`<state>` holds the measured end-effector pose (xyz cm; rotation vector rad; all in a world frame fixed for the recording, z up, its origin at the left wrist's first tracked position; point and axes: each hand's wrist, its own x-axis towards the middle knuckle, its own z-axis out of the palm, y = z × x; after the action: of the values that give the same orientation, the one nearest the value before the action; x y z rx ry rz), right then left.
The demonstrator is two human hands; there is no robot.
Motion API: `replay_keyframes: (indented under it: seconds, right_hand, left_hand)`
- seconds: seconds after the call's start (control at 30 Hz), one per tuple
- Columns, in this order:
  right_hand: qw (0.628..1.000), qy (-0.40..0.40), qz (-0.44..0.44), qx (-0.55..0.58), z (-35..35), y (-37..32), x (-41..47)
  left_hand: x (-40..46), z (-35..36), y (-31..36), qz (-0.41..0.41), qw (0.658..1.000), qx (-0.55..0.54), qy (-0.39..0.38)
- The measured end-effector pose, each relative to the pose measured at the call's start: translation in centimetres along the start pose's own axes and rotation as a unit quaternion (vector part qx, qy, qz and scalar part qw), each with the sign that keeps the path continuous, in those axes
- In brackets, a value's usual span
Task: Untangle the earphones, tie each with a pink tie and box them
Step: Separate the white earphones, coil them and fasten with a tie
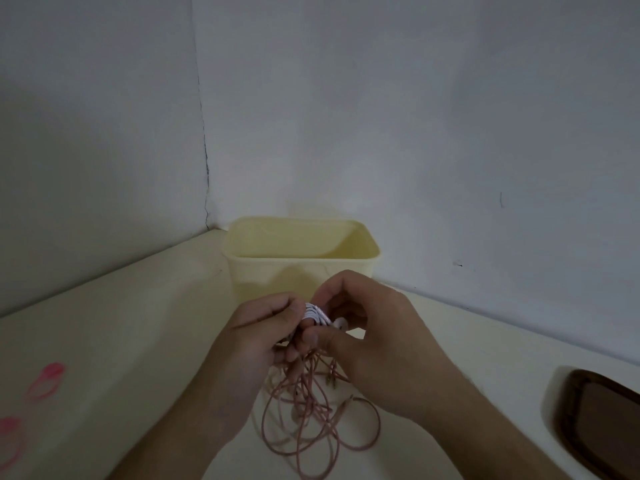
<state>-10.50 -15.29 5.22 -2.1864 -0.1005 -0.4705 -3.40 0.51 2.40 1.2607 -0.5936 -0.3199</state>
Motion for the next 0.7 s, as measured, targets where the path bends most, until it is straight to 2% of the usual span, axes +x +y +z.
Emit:
replay_keyframes:
  seconds: [0.23,0.4,0.7]
  right_hand:
    - [1.000,0.019,-0.011,-0.012,0.74,-0.32,-0.24]
    - [1.000,0.006,0.004,0.005,1.08,-0.87,-0.45]
    - [0.998,0.031,-0.009,0.054,0.70,-0.67,-0.39]
  left_hand:
    - [0.06,0.40,-0.43,-0.017,0.999,-0.002,0.039]
    - [0.06,0.36,-0.27,-0.032,0.999,0.001,0.016]
    - [0.36,0.14,-0.54,-0.029,0.998,-0.049,0.041]
